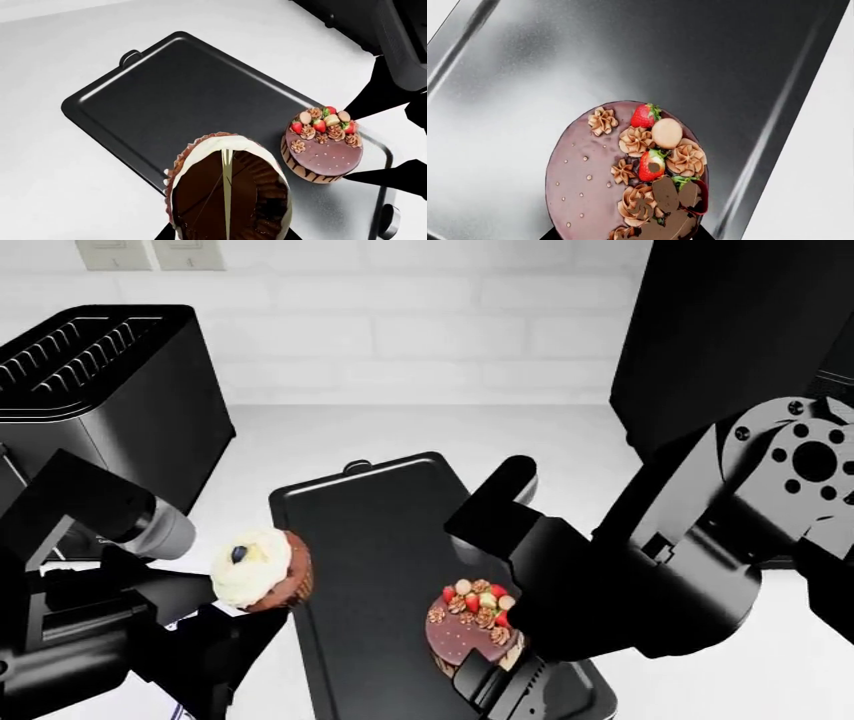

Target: Move the dessert items from the plate to the tray.

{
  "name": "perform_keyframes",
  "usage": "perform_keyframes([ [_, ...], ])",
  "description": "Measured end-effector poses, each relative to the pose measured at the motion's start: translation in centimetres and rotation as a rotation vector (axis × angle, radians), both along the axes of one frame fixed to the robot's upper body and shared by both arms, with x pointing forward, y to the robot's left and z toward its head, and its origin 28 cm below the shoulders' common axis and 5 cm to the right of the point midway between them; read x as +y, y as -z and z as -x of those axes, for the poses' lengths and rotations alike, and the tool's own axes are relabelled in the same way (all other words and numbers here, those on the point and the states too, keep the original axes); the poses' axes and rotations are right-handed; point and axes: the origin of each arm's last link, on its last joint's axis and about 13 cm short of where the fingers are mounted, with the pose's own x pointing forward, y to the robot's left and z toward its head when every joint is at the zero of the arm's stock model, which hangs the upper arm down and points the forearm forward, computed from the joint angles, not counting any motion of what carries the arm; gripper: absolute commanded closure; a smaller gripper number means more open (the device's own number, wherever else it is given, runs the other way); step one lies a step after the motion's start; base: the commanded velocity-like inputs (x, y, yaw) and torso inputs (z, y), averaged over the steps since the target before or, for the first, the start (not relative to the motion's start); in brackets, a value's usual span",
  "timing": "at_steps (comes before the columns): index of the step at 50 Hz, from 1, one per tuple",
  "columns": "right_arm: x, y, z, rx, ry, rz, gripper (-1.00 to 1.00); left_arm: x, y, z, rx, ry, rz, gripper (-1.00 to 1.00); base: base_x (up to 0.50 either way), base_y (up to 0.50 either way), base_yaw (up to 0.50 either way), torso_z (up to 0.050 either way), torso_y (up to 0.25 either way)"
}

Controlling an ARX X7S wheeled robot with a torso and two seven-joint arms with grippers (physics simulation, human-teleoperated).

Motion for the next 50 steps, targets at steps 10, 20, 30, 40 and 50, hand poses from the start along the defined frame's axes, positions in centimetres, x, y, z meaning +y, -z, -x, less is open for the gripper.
perform_keyframes([
  [10,0.0,0.1,0.0,-0.006,0.000,0.009,-1.00,0.0,0.0,0.0,0.000,-0.001,0.000,1.00,0.00,0.00,0.00,0.000,0.000],
  [20,-0.1,-0.6,0.6,-0.032,0.006,0.009,-1.00,0.0,-0.1,0.1,-0.002,-0.002,0.001,1.00,0.00,0.00,0.00,0.000,0.000],
  [30,-1.1,-2.3,2.6,-0.084,0.013,-0.026,-1.00,-0.1,-0.4,0.1,0.001,-0.001,0.003,1.00,0.00,0.00,0.00,0.000,0.000],
  [40,-2.6,-3.7,5.6,-0.154,0.028,-0.079,-1.00,-0.7,-1.5,-0.9,0.015,0.014,0.004,1.00,0.00,0.00,0.00,0.000,0.000],
  [50,-3.8,-4.3,8.3,-0.218,0.035,-0.128,-1.00,-2.1,-3.2,-3.7,0.029,0.034,-0.012,1.00,0.00,0.00,0.00,0.000,0.000],
])
